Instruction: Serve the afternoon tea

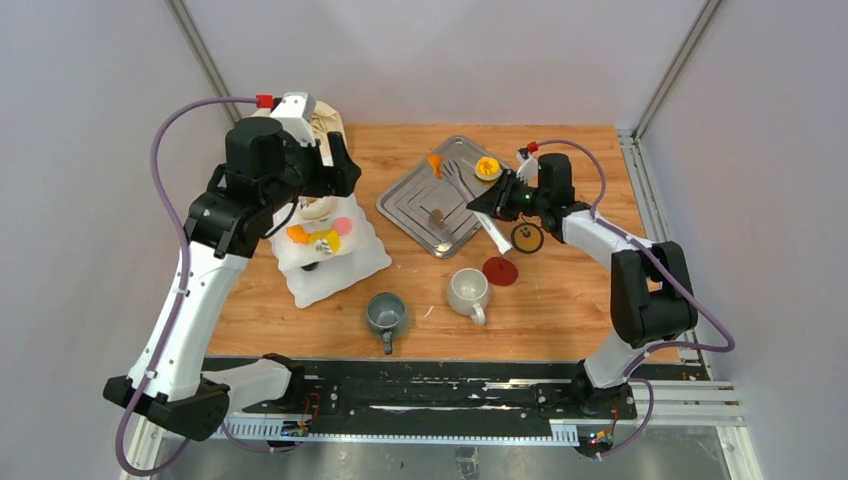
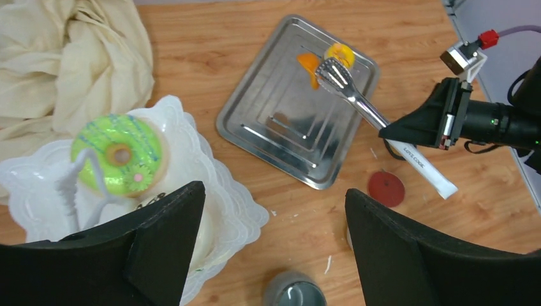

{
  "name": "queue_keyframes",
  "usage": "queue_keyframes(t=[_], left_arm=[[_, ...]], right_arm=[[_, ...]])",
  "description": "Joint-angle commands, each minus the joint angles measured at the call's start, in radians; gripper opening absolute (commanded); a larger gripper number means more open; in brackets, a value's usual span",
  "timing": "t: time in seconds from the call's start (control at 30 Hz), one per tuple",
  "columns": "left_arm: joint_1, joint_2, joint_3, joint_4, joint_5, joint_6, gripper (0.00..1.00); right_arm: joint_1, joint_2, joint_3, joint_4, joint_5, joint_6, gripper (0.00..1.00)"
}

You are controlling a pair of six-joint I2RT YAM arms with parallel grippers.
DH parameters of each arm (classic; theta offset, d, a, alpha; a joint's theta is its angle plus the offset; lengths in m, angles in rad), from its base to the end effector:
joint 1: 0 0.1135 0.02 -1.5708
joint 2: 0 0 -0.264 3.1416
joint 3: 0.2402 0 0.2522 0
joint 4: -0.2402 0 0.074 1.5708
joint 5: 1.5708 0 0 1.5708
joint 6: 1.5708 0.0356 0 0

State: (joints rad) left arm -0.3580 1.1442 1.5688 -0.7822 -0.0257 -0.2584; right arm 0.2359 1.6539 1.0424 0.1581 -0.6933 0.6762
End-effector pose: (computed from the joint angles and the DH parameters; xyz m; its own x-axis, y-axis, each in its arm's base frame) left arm 0.1988 -0.0734 0.4711 -0.4007 -0.1228 -0.9079 0.2331 0.9447 -0.2307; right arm 0.3526 0.1081 0.2407 -0.7943 0.3042 -0.5260 -0.3093 0.5426 0.7809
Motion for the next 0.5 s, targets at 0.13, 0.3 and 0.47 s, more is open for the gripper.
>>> queue_keyframes(t=[0.13, 0.3, 0.47], left_arm=[[-0.010, 0.020, 0.002, 0.010, 0.127, -0.046, 0.86], [-0.010, 0.006, -0.008, 0.016, 0.115, -0.050, 0.86], [-0.009, -0.013, -0.021, 0.021, 0.094, -0.047, 0.86]], right_arm=[[-0.033, -0.027, -0.097, 0.517, -0.215, 0.342, 0.10], [-0.050, 0.074, -0.152, 0.899, -0.248, 0.642, 0.09], [-0.063, 0.241, -0.172, 1.320, -0.219, 0.986, 0.05]])
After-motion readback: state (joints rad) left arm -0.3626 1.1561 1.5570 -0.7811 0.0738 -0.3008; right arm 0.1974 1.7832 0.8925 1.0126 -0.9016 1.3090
